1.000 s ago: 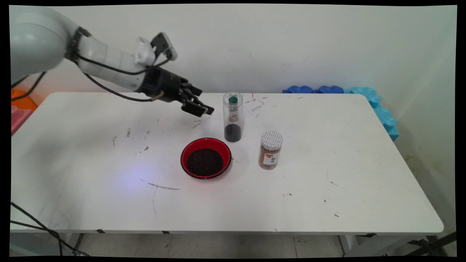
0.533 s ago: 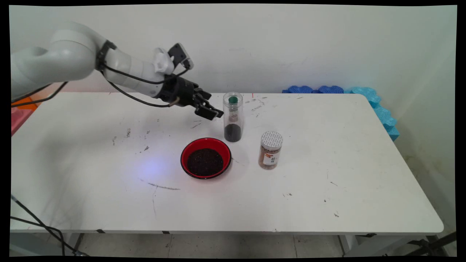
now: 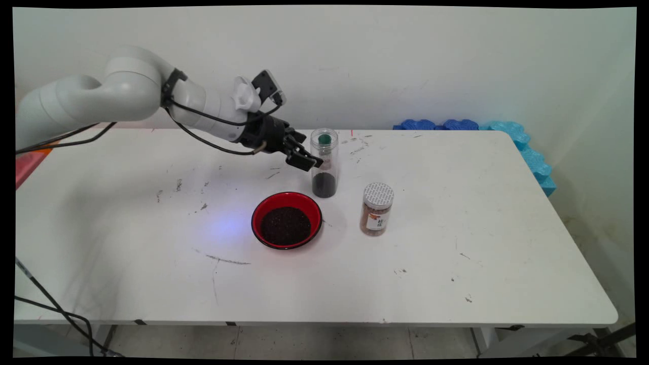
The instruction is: Pick up the black seasoning powder from the table, then pour the black seasoning powder in the red bowl
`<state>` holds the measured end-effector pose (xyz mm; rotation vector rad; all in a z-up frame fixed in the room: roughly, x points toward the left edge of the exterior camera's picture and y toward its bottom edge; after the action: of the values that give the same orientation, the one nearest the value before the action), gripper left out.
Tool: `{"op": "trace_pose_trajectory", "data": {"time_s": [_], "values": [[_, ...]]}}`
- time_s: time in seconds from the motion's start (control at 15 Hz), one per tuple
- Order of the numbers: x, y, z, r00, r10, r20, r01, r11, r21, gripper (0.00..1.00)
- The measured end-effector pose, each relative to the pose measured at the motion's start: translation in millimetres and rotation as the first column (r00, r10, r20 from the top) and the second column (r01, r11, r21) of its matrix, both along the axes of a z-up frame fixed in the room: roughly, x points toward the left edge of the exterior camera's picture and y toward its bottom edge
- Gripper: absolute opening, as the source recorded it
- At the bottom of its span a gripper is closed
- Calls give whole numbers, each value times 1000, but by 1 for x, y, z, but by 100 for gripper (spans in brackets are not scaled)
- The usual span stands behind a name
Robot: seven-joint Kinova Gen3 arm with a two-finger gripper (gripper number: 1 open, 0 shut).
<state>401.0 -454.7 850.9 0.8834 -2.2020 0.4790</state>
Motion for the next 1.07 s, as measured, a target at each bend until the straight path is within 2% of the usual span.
{"op": "trace_pose_trajectory", "data": {"time_s": [0.6, 0.67, 1.07], "values": [[-8, -11, -15, 1000, -17, -4, 17, 1000, -12, 100], [-8, -12, -16, 1000, -18, -5, 18, 1000, -14, 0], [-9, -13, -18, 999, -31, -5, 31, 999, -24, 0]]}}
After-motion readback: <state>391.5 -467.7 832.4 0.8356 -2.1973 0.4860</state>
